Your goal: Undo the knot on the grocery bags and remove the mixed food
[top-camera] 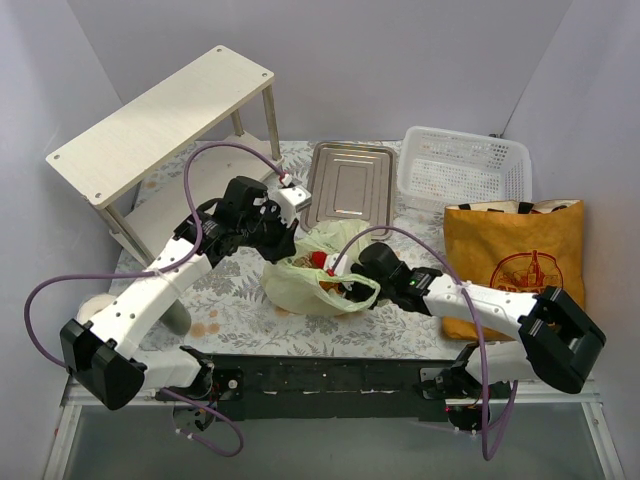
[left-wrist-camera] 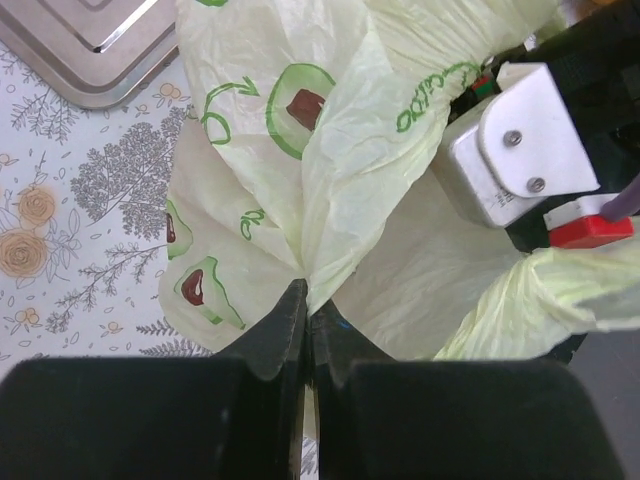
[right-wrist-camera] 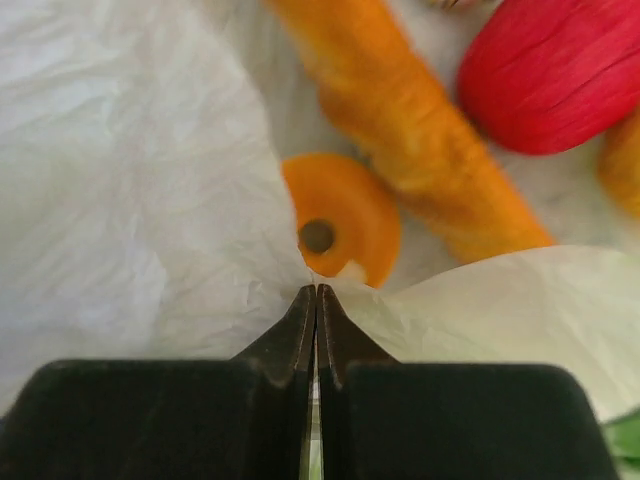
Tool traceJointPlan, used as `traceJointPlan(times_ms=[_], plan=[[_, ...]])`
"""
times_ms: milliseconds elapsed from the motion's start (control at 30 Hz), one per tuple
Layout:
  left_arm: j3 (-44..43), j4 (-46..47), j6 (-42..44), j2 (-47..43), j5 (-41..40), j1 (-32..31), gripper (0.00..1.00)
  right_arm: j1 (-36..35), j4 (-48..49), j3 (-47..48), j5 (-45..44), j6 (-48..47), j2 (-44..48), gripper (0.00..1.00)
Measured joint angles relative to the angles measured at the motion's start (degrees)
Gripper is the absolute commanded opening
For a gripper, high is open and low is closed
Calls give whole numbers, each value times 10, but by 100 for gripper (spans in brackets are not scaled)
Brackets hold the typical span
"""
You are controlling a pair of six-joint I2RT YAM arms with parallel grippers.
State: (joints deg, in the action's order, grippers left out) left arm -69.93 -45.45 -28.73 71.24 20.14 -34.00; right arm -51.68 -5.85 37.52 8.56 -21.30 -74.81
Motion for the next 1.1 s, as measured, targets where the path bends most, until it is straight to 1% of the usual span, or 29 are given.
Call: traceJointPlan(times_ms=[100, 167, 200, 233, 333, 367, 400, 500, 667, 700, 800, 1033, 1100], plan=[[0, -6, 3, -1, 7, 0, 0, 3, 31, 3, -13, -4, 9, 4], [1, -7, 3, 0, 12, 0, 0, 4, 48, 11, -20, -7, 12, 8], [2, -6, 3, 0, 15, 0, 0, 5, 55, 17, -23, -7, 12, 13], [1, -5, 3, 2, 18, 0, 0, 5, 62, 24, -26, -7, 12, 30], [2, -3, 1, 11, 26, 0, 0, 6, 89, 48, -37, 4, -1, 49], [2, -3, 1, 14, 29, 0, 0, 6, 97, 54, -42, 6, -8, 51], [2, -1, 0, 18, 31, 0, 0, 7, 109, 64, -49, 13, -22, 56], [1, 1, -2, 24, 33, 0, 0, 11, 127, 83, -58, 34, -56, 62], [2, 6, -2, 25, 34, 0, 0, 26, 138, 113, -52, 65, -116, 68], [2, 8, -3, 25, 34, 0, 0, 27, 138, 117, -48, 70, -123, 73], [5, 12, -3, 25, 34, 0, 0, 31, 140, 134, -34, 95, -150, 78], [15, 18, -3, 25, 34, 0, 0, 32, 176, 144, -21, 131, -204, 79], [22, 21, -3, 26, 33, 0, 0, 32, 185, 149, -16, 138, -223, 77]])
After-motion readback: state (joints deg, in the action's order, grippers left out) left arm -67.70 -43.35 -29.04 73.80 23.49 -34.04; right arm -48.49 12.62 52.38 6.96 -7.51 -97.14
